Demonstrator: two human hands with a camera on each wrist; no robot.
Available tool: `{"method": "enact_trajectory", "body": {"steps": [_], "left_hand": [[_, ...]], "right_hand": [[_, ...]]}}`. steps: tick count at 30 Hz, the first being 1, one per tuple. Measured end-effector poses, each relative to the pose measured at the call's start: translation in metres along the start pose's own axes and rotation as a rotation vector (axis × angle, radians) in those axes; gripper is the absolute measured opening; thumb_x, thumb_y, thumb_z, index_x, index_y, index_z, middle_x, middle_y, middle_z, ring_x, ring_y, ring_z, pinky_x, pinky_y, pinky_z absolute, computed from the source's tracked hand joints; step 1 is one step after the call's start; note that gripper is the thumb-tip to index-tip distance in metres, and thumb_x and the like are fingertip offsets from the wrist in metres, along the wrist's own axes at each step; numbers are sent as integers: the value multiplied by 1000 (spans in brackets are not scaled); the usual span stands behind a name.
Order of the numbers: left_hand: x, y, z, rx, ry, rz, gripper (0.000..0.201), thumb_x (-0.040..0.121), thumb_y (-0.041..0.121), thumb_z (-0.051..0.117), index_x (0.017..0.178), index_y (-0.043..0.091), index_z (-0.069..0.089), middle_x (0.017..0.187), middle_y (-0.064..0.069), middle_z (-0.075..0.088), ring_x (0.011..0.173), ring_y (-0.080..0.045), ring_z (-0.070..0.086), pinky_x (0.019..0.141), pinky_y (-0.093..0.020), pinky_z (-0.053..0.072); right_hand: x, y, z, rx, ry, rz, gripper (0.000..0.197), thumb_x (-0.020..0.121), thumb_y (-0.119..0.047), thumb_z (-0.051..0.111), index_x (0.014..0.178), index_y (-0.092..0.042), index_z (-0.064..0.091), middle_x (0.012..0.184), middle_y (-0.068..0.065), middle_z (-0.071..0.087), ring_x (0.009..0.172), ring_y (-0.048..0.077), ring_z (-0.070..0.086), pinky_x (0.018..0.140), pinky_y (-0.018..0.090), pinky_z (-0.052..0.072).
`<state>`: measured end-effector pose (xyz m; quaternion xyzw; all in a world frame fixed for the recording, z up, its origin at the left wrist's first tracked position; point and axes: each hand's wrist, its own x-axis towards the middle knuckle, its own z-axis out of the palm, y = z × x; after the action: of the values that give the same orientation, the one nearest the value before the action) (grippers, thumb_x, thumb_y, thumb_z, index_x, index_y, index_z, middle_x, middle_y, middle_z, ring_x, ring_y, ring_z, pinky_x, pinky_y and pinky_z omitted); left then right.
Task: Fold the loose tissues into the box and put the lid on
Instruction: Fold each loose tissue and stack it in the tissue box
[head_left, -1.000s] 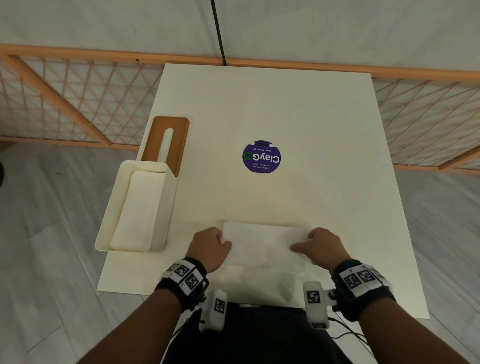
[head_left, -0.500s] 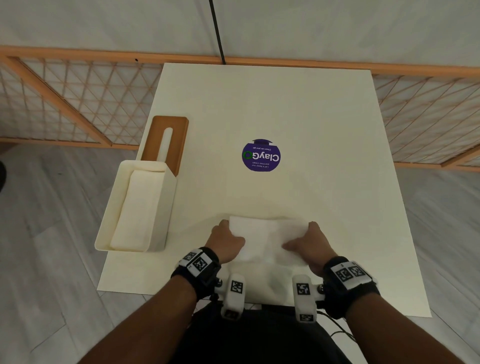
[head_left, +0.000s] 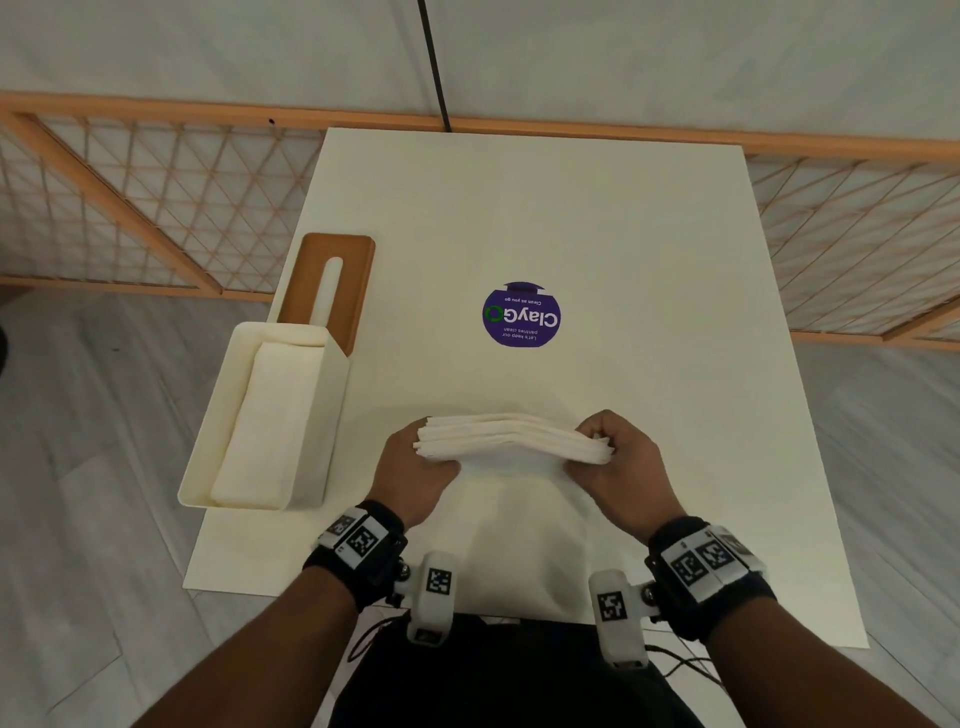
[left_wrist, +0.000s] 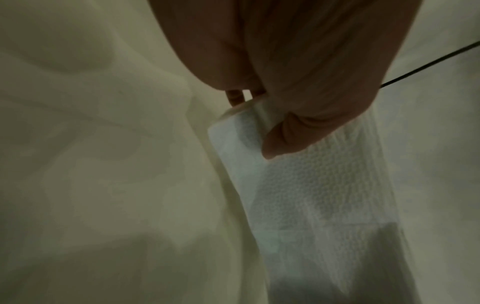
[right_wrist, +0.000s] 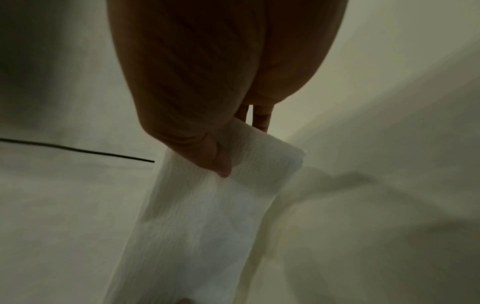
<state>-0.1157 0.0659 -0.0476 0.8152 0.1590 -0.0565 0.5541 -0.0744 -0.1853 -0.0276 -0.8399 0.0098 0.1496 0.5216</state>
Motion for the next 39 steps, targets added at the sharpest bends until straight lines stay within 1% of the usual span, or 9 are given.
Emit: {"method": "enact_trajectory", "body": {"steps": [3,7,12,16,19,23,31,36,39], "left_hand": [[-1,-15,1,34,-11,-23,38,70,-13,65,97,13,68,91,7,71,81,3,65,69,-13,47],[-4,-19,1,-36,14,-44,49,66,-19,64,102,13,62,89,3,68,74,2,63,62,-12,47],[-3,-13,7,-96,69,-33,48,65,-25,57,91,16,56,77,2,59,61,3,54,53,-11,40],[0,-8,14,-103,115,-7,34,74,-19,58,78,15,52,69,1,54,55,2,46,52,-14,36],[2,-6,13,-128,119,-6,37,71,-20,58,84,15,55,74,1,58,59,2,50,53,-13,39],[0,-12,13,-126,87,-20,51,67,-23,57,93,20,60,82,1,64,67,3,57,57,-13,44],[-1,-9,18,-113,116,-14,33,74,-20,55,79,12,55,70,-2,57,56,0,47,52,-15,37],[-1,-10,15,-115,98,-15,34,75,-19,57,89,12,59,78,0,62,64,3,55,59,-12,43],[-2,-12,15,-127,84,-38,39,71,-23,56,91,11,59,76,2,61,61,4,53,55,-13,41]], "right_hand": [[-2,10,8,-107,-31,-10,31,70,1,77,86,-20,61,78,-5,64,64,3,53,58,12,41],[-2,12,11,-114,-41,-20,38,69,1,76,96,-23,64,88,-13,66,80,-2,59,66,7,42],[2,16,11,-169,-38,-52,29,72,0,73,89,-22,63,78,-8,66,72,5,58,60,11,41],[2,17,12,-186,0,-94,24,76,1,70,81,-20,60,69,-5,62,64,7,53,55,12,38],[3,16,9,-174,27,-103,24,74,1,71,84,-18,61,72,-5,63,69,11,55,55,12,39],[2,21,11,-199,-8,-81,30,71,-2,74,88,-22,60,74,-8,64,72,7,58,59,12,41],[2,20,14,-196,32,-88,23,75,0,71,81,-18,59,67,-6,60,62,5,52,54,14,38],[0,19,13,-201,11,-75,29,71,-1,71,87,-22,59,73,-7,64,66,9,57,57,13,41],[0,25,13,-197,20,-53,30,72,-3,72,90,-24,60,76,-9,65,68,8,59,58,11,41]]}}
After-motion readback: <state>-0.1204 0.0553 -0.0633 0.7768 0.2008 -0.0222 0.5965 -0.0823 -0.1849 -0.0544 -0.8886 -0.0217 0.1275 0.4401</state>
